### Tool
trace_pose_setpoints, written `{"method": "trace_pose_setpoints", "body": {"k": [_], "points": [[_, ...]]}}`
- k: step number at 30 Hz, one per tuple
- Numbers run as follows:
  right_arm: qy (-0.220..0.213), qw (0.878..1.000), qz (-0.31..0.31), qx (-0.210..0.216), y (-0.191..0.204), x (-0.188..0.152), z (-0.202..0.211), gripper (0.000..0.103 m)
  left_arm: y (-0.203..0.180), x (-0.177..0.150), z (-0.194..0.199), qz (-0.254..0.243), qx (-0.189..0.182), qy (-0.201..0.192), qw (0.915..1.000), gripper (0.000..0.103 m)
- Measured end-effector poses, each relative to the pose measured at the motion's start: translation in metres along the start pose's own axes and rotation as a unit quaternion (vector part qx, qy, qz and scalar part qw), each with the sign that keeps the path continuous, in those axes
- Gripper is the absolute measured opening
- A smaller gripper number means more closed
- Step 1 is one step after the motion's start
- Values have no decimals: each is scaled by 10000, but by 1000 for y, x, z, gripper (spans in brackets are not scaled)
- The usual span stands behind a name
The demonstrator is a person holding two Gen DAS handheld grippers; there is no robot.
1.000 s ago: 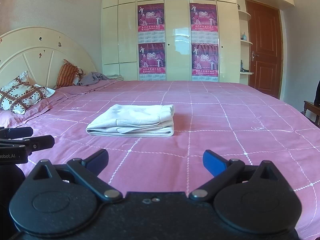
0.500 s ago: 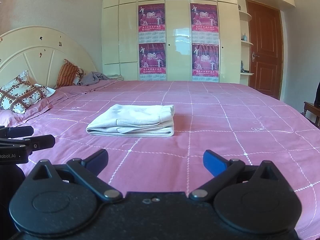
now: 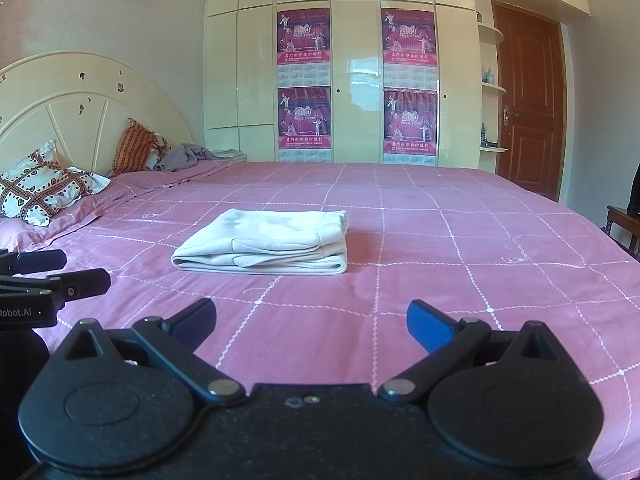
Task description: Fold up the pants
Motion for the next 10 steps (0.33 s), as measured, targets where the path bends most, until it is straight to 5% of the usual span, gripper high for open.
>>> {"method": "trace_pose_setpoints", "body": {"k": [10], "points": [[-4, 10000, 4, -4, -1, 0, 0, 102, -3, 2, 6, -101, -20, -140, 9998, 86]]}}
Point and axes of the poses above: each gripper's, at about its wrist camera, not at the fingertips, and z roughly against the way its jaws point, y to its left, x to its top, the point moved 9 cm from there along -z, roughly the way its jaws point, and after that the axes turned 5 degrees about y, right-handed, at the moved point
